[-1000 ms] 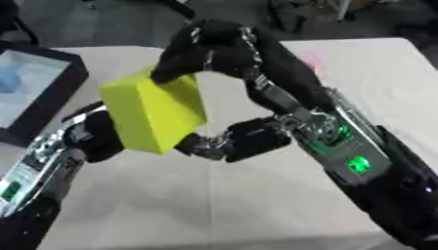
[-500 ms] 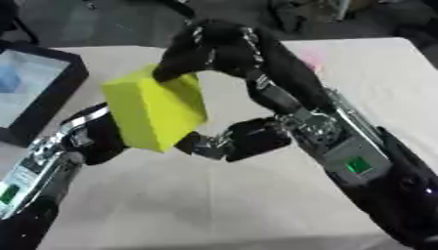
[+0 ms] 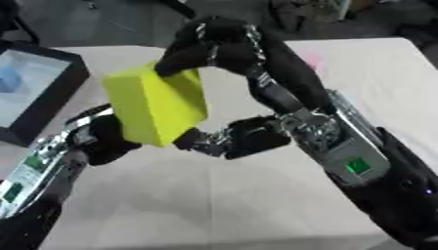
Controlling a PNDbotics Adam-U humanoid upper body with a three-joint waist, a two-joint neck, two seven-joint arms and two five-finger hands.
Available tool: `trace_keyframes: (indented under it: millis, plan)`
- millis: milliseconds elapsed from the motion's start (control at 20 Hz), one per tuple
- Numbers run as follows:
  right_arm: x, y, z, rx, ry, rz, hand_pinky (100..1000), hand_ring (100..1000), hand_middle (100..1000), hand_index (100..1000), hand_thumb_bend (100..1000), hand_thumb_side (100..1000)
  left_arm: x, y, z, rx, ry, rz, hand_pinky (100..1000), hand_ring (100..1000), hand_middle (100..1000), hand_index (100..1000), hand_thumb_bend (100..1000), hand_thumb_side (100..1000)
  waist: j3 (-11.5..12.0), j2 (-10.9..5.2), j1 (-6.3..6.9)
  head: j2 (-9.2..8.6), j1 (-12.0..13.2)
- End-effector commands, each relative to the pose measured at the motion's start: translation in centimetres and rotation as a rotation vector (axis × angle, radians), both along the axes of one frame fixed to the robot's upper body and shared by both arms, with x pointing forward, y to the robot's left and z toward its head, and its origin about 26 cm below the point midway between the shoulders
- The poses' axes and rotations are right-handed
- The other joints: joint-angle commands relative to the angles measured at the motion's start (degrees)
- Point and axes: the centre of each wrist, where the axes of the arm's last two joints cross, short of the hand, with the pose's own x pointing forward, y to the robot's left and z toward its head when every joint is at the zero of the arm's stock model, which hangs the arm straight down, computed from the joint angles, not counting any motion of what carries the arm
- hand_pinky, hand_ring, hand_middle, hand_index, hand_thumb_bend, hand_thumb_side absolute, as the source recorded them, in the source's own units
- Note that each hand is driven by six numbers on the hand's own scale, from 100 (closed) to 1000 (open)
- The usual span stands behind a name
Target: Pick up the objects with one hand, pass them to the other hand, and then place them into the box on the other side of the table.
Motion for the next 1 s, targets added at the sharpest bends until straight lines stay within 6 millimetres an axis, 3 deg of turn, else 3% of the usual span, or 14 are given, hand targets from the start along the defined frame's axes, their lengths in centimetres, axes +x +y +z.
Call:
trace_keyframes:
  millis: [50,1000]
  plan:
    - [-0.3,0.0,0.5,-0.004,-0.030,0.006,742,659,570,691,138,105,-0.2,-0.2,1.5,0.004,-0.041,-0.026,730,782,772,872,708,570,0.0,-0.56,0.14,-0.14,-0.2]
    - [-0.6,0.4,-0.1,-0.053,0.000,0.032,788,649,561,681,117,102,-0.4,-1.7,2.3,-0.036,0.003,-0.076,738,760,741,858,676,560,0.0,-0.61,0.12,-0.14,-0.4]
